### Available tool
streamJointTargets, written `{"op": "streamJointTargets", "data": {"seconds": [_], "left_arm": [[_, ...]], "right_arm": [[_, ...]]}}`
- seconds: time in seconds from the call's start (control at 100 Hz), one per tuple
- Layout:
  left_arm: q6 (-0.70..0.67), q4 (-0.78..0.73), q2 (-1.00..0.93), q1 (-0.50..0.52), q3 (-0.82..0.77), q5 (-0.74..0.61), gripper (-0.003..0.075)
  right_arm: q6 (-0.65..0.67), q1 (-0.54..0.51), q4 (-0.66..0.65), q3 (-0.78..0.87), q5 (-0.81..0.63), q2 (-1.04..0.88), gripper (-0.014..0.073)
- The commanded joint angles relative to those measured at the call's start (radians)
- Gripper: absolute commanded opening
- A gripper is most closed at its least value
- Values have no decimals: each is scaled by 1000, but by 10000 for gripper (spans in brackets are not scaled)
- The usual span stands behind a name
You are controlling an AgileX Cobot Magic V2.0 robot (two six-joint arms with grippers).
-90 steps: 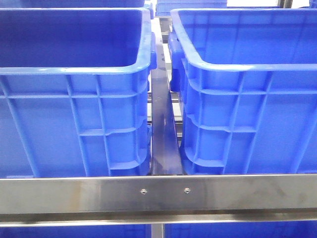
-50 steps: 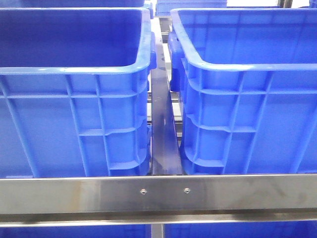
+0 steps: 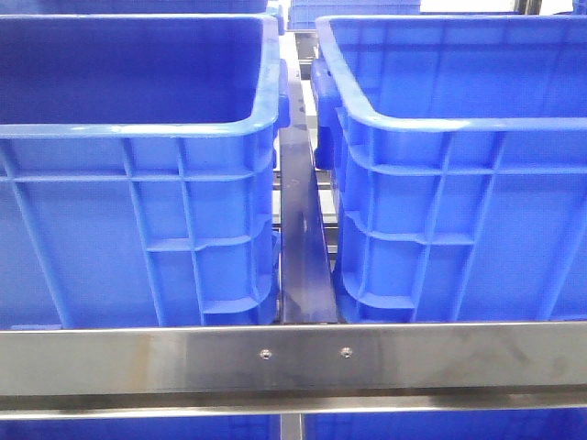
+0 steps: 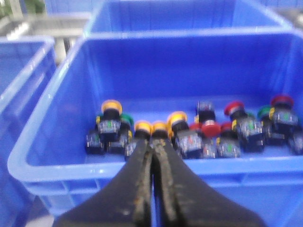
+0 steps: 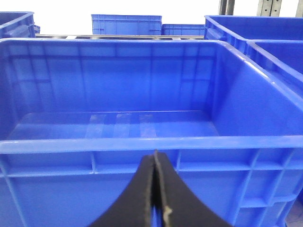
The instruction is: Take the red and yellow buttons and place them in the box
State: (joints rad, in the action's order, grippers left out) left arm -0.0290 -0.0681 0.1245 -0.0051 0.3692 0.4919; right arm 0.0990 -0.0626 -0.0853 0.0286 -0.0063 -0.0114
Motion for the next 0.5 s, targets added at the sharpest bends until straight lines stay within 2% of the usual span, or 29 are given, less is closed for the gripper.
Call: {"op": "streamJointTargets", "data": {"seconds": [0.0,0.1,0.17,0.24,0.25,0.28,0.3,0.31,0.37,0.43,0.49], "left_arm": [[-4,0,109,1,103,19,-18],[-2,0,231,1,182,102,31],[-2,8,318,1,230,133,122],[-2,20,394,1,270,125,250],[-2,20,401,1,276,120,293],[-2,22,435,1,290,111,338],[-2,22,456,1,300,102,397],[-2,22,462,1,304,96,397],[-2,26,523,1,333,74,514],[-2,30,582,1,365,70,556],[-2,51,652,1,405,81,555]], "right_arm": [[-4,-3,-10,-16,-81,-22,-64],[-4,-3,-10,-16,-81,-22,-64],[-4,-3,-10,-16,-81,-22,-64],[-4,-3,-10,-16,-81,-22,-64],[-4,-3,-10,-16,-81,-22,-64],[-4,-3,-10,-16,-81,-22,-64],[-4,-3,-10,-16,-81,-22,-64],[-4,-3,-10,-16,-81,-22,-64],[-4,-3,-10,-16,-81,-22,-64],[-4,-3,-10,-16,-81,-22,-64],[-4,-3,-10,-16,-81,-22,-64]]}}
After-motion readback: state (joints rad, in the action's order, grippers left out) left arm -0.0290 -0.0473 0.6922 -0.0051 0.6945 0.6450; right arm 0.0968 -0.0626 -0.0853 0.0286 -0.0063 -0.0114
